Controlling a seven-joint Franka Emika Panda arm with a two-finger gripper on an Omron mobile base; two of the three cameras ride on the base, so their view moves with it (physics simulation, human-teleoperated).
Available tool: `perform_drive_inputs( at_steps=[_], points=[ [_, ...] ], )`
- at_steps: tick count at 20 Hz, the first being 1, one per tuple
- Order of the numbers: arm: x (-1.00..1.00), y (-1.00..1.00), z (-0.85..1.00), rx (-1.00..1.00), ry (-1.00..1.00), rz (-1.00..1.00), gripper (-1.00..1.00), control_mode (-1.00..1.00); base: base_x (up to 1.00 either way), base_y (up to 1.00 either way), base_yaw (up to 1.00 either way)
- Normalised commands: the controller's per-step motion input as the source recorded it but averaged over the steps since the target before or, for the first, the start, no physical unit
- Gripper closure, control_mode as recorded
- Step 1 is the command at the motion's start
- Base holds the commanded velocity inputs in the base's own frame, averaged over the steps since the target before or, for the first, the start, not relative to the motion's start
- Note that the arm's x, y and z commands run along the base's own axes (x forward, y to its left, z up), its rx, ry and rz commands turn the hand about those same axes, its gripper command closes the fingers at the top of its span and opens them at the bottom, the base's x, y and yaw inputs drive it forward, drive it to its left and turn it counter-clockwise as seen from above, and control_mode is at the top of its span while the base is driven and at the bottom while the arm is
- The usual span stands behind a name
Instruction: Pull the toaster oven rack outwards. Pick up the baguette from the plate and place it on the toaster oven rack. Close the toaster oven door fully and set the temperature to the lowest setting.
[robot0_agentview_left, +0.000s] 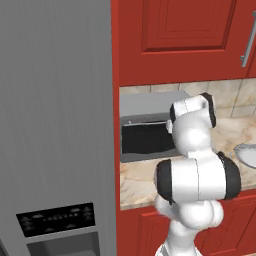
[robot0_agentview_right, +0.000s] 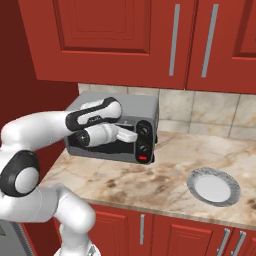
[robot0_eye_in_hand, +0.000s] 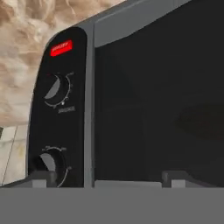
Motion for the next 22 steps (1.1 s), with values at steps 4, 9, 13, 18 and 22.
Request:
perform_drive_inputs(
  at_steps=[4,9,13,18,22],
  points=[
    [0.04,0.02,0.22,0.01,0.01,-0.39,-1.00,-1.00,0.00,0.00,0.00],
    [-0.37,-0.12,0.37,0.07,0.00,-0.22,-1.00,-1.00,0.00,0.00,0.00],
    [-0.60,-0.45,0.44,0.09,0.00,-0.07,-1.00,-1.00,0.00,0.00,0.00],
    [-0.87,-0.95,0.43,0.12,0.00,0.00,-1.00,-1.00,0.00,0.00,0.00],
    [-1.00,-0.99,0.46,0.17,0.00,0.03,-1.00,-1.00,0.00,0.00,0.00]
  ],
)
